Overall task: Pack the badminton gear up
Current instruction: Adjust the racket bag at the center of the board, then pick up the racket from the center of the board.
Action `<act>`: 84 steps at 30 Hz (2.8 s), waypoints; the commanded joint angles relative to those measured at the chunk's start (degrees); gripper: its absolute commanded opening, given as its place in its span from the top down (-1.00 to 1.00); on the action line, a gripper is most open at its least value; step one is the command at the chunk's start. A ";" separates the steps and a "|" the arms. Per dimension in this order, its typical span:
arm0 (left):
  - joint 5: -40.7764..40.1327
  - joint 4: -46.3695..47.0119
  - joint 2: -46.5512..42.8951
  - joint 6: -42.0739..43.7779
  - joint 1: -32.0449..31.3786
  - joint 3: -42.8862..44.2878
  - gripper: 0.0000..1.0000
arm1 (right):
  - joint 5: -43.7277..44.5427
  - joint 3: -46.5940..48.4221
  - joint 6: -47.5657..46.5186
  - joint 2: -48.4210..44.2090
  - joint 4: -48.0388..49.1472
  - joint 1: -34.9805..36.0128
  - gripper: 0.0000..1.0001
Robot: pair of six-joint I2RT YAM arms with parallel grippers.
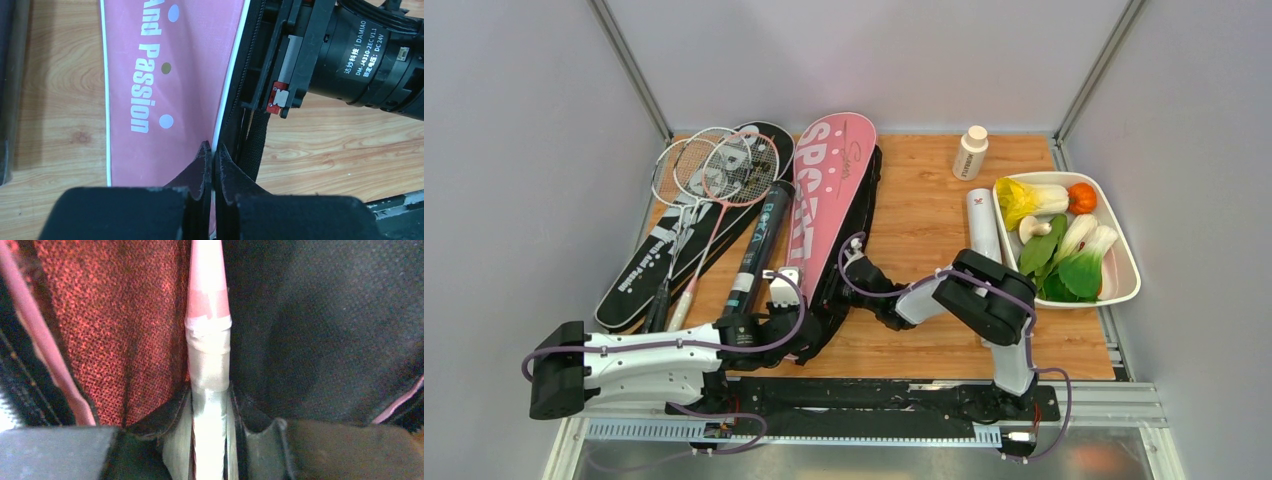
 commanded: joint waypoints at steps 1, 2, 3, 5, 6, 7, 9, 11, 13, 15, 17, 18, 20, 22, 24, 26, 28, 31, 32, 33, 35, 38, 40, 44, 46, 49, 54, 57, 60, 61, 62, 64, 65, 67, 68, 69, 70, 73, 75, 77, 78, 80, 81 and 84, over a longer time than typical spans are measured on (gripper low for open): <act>8.58 -4.41 -0.24 -3.18 -3.39 1.61 1.00 | 21.05 5.06 -3.34 -1.40 1.27 -0.99 0.70; 8.11 -4.94 -0.14 -3.13 -3.39 2.20 1.00 | 22.22 5.13 -4.07 -1.32 -0.17 -0.02 0.68; 7.29 -5.16 -0.23 -2.96 -3.39 2.41 1.00 | 22.87 5.20 -4.54 -0.98 -0.80 0.70 0.68; 6.99 -2.86 -0.96 -2.23 -3.39 2.05 1.00 | 22.00 5.66 -4.57 0.70 -0.34 1.57 0.67; 6.87 -2.15 -1.64 -2.21 -3.34 1.51 1.00 | 20.49 5.91 -4.24 1.80 0.37 1.57 0.61; 6.69 -1.21 -1.81 -2.16 -3.16 1.19 1.00 | 19.02 5.87 -4.02 2.15 1.12 1.47 0.53; 6.60 -1.54 -1.74 -2.52 -2.60 0.91 1.00 | 16.17 4.89 -6.82 0.96 2.06 1.29 0.28; 6.33 -2.56 -1.59 -2.38 -2.04 1.01 1.00 | 14.08 3.95 -10.50 -2.56 -0.92 1.19 0.03; 5.80 -3.46 -1.60 -2.00 -1.69 1.23 1.00 | 12.78 3.68 -14.17 -6.81 -6.94 1.20 -0.17; 5.90 -3.63 -1.38 -1.79 -1.20 1.22 1.00 | 12.47 3.42 -17.58 -11.33 -13.24 1.10 -0.34; 6.17 -3.33 -0.77 -1.36 -0.81 1.36 1.00 | 12.97 1.50 -19.37 -15.81 -17.29 1.03 -0.39; 6.41 -3.16 -0.45 -1.16 -0.65 1.50 1.00 | 13.51 0.35 -20.04 -17.90 -18.57 0.96 -0.40; 6.74 -3.26 0.82 -0.48 -0.32 2.13 0.92 | 14.51 -1.00 -21.48 -21.54 -21.80 0.92 -0.40; 6.83 -3.83 2.26 0.86 -0.23 3.49 0.59 | 14.98 -2.00 -22.28 -24.70 -25.45 0.70 -0.37; 6.45 -4.99 3.30 2.27 -0.20 5.59 0.20 | 15.91 -3.12 -22.40 -27.89 -27.78 0.66 -0.36; 5.05 -7.49 4.30 4.56 0.29 8.83 -0.12 | 16.81 -4.55 -22.60 -31.94 -28.73 0.59 -0.34; 3.42 -11.28 4.92 7.89 2.00 12.91 -0.21 | 17.48 -5.48 -23.60 -35.50 -29.68 0.57 -0.34; 2.10 -16.87 5.43 14.36 6.69 20.00 -0.22 | 17.73 -6.02 -25.62 -41.02 -30.94 0.57 -0.35; 2.23 -17.54 5.36 18.13 10.54 21.11 -0.21 | 17.61 -6.33 -26.22 -43.03 -31.01 0.56 -0.35; 3.01 -18.14 5.20 20.32 12.93 22.87 -0.21 | 17.50 -6.67 -26.88 -44.93 -31.10 0.56 -0.35; 4.53 -18.39 4.97 27.09 23.69 24.56 -0.21 | 17.16 -7.48 -28.38 -48.79 -31.23 0.59 -0.37; 8.00 -18.31 6.25 36.78 36.46 26.86 -0.21 | 17.35 -8.55 -29.76 -55.02 -32.67 0.57 -0.38; 8.83 -17.39 8.02 41.31 44.30 27.53 -0.21 | 17.58 -9.56 -30.53 -59.87 -33.09 0.58 -0.38; 9.48 -12.85 13.95 49.33 57.22 28.34 -0.17 | 20.11 -11.74 -32.44 -68.27 -33.22 0.61 -0.40; 10.57 -9.10 17.71 53.75 60.70 28.20 -0.14 | 20.79 -12.03 -34.24 -70.91 -33.66 0.52 -0.40; 8.75 -5.32 27.21 58.18 65.24 29.18 -0.11 | 20.61 -11.85 -36.07 -73.23 -34.15 0.53 -0.40; 11.14 -4.33 36.01 61.42 68.30 31.36 -0.02 | 19.98 -11.17 -37.47 -74.02 -34.27 0.48 -0.40; 11.00 -3.24 38.18 62.36 69.92 31.35 -0.01 | 19.87 -11.22 -37.59 -73.56 -33.94 0.48 -0.41; 11.30 -2.67 39.70 63.25 71.76 31.67 -0.01 | 18.98 -12.08 -37.51 -72.37 -32.97 0.48 -0.41; 11.36 -2.53 40.56 63.48 71.98 31.74 -0.01 | 18.92 -12.26 -37.58 -71.90 -32.81 0.48 -0.41; 11.53 -2.15 41.00 63.84 72.18 31.61 -0.01 | 18.96 -12.33 -37.67 -71.51 -32.78 0.49 -0.42; 12.58 -1.68 42.19 63.73 73.07 31.48 0.02 | 19.22 -12.22 -37.68 -70.99 -32.78 0.39 -0.42; 12.96 -1.56 42.88 63.64 73.12 31.33 0.04 | 19.30 -12.04 -37.60 -70.85 -32.64 0.46 -0.42; 13.48 -1.20 43.67 63.54 74.45 31.26 0.09 | 19.29 -11.77 -37.55 -70.79 -32.44 0.41 -0.43; 13.71 -1.18 44.03 63.61 74.61 31.36 0.11 | 19.32 -11.66 -37.59 -70.73 -32.31 0.44 -0.43; 13.74 -1.22 44.23 63.62 74.63 31.58 0.13 | 19.44 -11.57 -37.68 -70.67 -32.22 0.46 -0.43; 13.82 -1.31 44.75 63.63 74.67 31.74 0.15 | 19.65 -11.49 -37.68 -70.65 -32.10 0.46 -0.43; 13.89 -1.21 45.43 63.65 74.66 31.89 0.25 | 20.16 -11.05 -37.79 -70.52 -32.08 0.42 -0.43; 14.28 -1.30 45.68 63.61 74.66 31.86 0.40 | 20.37 -11.02 -37.39 -70.48 -31.95 0.40 -0.43; 15.38 -2.26 45.50 63.44 74.66 32.31 0.60 | 20.37 -11.01 -36.90 -70.37 -31.90 0.41 -0.43; 15.55 -2.64 44.96 63.23 74.61 32.41 0.73 | 20.28 -11.02 -36.58 -70.35 -31.87 0.40 -0.43; 16.24 -4.33 43.64 62.81 74.65 33.21 0.95 | 20.28 -11.16 -35.48 -70.08 -31.82 0.46 -0.43; 16.97 -6.02 43.11 62.33 74.66 34.18 0.98 | 20.44 -11.20 -34.99 -69.85 -31.81 0.44 -0.43; 19.62 -9.14 38.54 60.57 74.60 36.12 1.00 | 21.58 -11.45 -33.00 -68.48 -31.60 0.42 -0.44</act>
